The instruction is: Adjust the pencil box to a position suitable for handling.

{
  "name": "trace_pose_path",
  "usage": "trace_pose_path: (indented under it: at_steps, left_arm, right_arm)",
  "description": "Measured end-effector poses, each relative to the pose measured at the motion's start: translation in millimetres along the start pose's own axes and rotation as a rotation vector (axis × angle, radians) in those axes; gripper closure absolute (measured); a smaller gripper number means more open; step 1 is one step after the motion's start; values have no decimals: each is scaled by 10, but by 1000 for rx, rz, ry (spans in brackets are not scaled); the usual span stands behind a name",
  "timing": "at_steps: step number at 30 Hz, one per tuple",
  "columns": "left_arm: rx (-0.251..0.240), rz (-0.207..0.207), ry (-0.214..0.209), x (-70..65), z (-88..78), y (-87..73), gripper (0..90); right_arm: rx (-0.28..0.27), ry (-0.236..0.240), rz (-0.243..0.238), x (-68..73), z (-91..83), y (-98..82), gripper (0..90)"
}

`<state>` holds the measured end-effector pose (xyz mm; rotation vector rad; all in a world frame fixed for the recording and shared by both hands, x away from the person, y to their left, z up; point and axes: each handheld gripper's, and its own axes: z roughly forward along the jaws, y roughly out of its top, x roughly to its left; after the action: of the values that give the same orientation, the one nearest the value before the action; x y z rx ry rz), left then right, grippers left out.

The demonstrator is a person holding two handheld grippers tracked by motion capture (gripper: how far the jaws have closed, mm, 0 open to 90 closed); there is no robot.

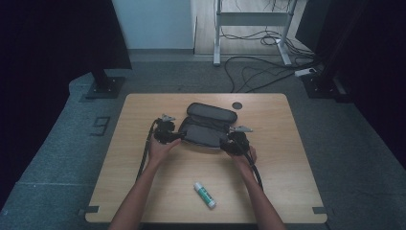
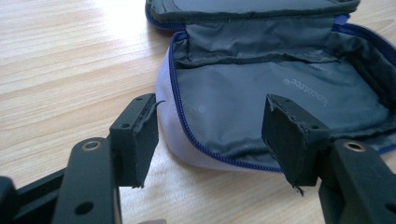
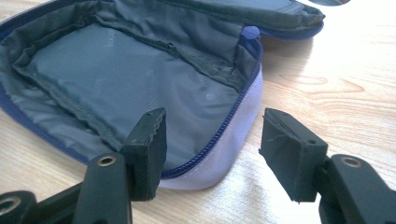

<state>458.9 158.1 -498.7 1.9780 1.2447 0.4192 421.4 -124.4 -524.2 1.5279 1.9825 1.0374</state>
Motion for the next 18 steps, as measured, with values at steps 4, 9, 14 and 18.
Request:
trace_pose_path:
  at_steps: [4,9,14,18]
  left_arm:
    - [10,-12,13,9,100,1,378]
    - [51,-36,30,65,251,-62,409]
    - [62,-53,28,102,334,-97,458]
    - [71,-60,28,120,370,-115,514]
  right_arm:
    - [6,-2,10,-44,45,-7,429]
    - [12,3,19,-64,86,-18,449]
    - [22,7,16,-60,130,-34,470]
    - [35,5,9,-45,164,-45,510]
